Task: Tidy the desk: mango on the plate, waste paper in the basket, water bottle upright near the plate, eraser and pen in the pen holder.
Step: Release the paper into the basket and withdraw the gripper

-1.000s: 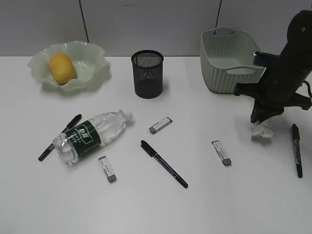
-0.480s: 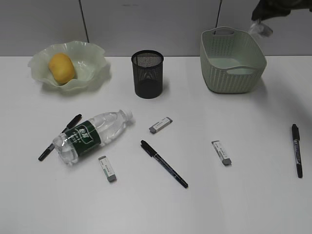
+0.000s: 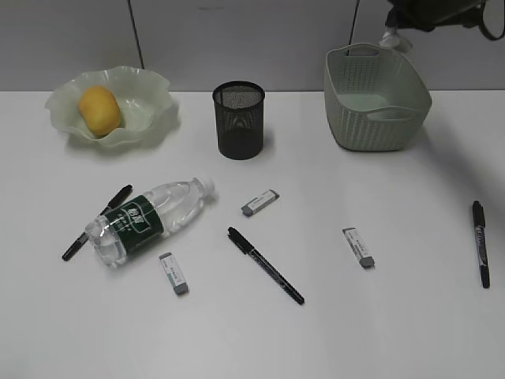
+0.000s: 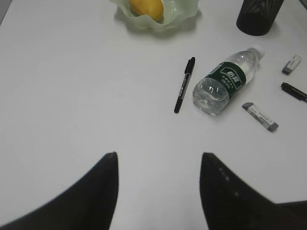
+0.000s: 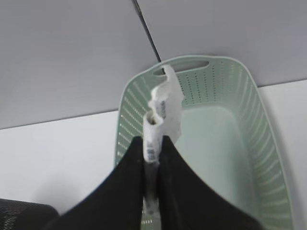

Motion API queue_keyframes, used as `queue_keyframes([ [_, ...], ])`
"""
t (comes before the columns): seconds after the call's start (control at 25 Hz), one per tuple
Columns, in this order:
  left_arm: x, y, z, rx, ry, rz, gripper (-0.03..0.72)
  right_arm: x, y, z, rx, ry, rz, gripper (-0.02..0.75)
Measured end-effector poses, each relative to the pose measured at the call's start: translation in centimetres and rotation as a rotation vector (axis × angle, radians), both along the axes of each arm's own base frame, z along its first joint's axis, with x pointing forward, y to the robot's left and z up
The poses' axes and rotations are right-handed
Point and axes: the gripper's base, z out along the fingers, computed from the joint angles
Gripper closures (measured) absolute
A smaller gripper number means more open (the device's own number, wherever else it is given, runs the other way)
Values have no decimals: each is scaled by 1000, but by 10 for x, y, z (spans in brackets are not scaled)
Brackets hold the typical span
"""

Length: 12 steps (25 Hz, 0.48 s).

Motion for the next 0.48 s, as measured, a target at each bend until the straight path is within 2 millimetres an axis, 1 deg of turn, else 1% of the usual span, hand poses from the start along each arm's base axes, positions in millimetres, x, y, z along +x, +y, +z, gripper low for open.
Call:
queue_keyframes([
  [0.08,0,0,0,1,0,1,274,6,1,-23,-7,38,-1,615],
  [0.12,0,0,0,1,0,1,274,8,1,-32,-9,54,-1,561],
  [0.2,0,0,0,1,0,1,274,11,2,-49,-14,84,-2,407],
  [0.28,0,0,0,0,0,0,274,12,2,-58,-19,101,-1,262],
  [0.32,0,0,0,1,0,0,274,12,2,-58,-22,102,1,202],
  [0.4,0,0,0,2,0,1,274,12,2,-58,-25,100,2,148],
  [0.48,0,0,0,2,0,1,274,12,2,-55,-29,96,6,136],
])
